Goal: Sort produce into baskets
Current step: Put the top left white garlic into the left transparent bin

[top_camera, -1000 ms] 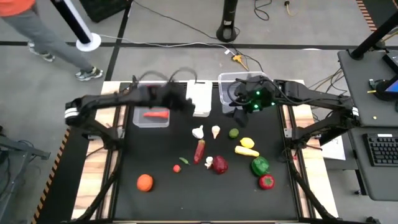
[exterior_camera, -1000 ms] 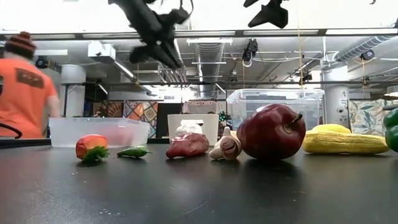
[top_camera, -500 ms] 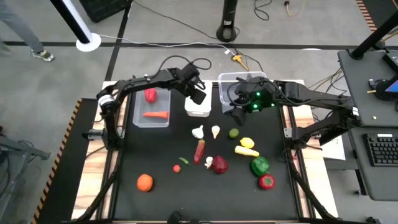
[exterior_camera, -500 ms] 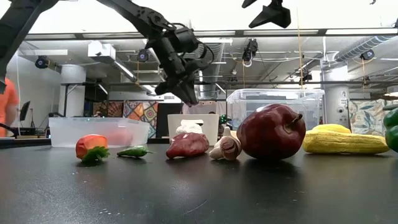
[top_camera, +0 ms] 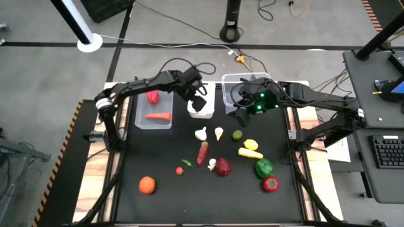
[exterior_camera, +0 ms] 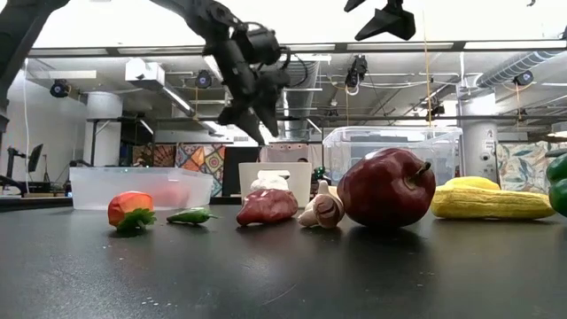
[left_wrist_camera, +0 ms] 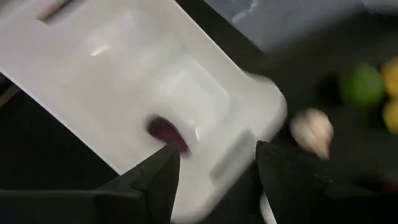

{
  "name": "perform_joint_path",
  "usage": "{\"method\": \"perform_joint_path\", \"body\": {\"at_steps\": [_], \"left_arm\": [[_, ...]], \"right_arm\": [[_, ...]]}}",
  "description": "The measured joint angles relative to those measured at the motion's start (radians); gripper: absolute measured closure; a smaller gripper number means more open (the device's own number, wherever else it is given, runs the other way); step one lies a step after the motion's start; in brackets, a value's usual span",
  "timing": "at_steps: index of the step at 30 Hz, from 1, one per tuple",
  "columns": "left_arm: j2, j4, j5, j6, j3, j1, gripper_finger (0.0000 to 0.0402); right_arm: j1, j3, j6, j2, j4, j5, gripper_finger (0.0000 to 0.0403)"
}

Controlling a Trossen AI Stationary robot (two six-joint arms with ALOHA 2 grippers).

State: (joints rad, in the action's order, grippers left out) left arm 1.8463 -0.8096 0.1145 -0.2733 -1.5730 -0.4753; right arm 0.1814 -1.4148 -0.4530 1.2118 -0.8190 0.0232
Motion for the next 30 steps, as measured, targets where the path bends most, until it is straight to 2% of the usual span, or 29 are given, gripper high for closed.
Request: {"method": "perform_joint_path", "body": {"at_steps": [5, 7, 13, 16, 20, 25, 30], "left_arm": [[-0.093, -0.097, 0.001, 0.021, 0.018, 0.108, 0.0206], [-0.135, -0.099, 0.000, -0.020, 0.046, 0.164, 0.0206], [-0.203, -0.094, -0.203, -0.377, 0.102, 0.344, 0.0204], [-0.184, -0.055, -0.284, -0.499, 0.102, 0.415, 0.0191], [-0.124, -0.044, -0.298, -0.597, 0.101, 0.424, 0.0155], [-0.037, -0.041, -0.312, -0.609, 0.103, 0.424, 0.0123], [0.034, -0.009, -0.315, -0.602, 0.103, 0.425, 0.0118]], "right_arm": [[0.000, 0.019, 0.000, 0.000, -0.001, 0.000, 0.0128], [0.000, 0.026, 0.000, 0.000, 0.000, 0.001, 0.0128], [0.000, 0.036, 0.000, 0.000, 0.000, 0.009, 0.0128], [0.000, 0.036, 0.003, 0.000, 0.000, 0.011, 0.0128], [0.000, 0.036, 0.006, 0.000, 0.001, 0.036, 0.0128], [0.000, 0.036, 0.009, 0.000, 0.001, 0.057, 0.0128], [0.000, 0.036, 0.011, 0.000, 0.000, 0.062, 0.0128]]}}
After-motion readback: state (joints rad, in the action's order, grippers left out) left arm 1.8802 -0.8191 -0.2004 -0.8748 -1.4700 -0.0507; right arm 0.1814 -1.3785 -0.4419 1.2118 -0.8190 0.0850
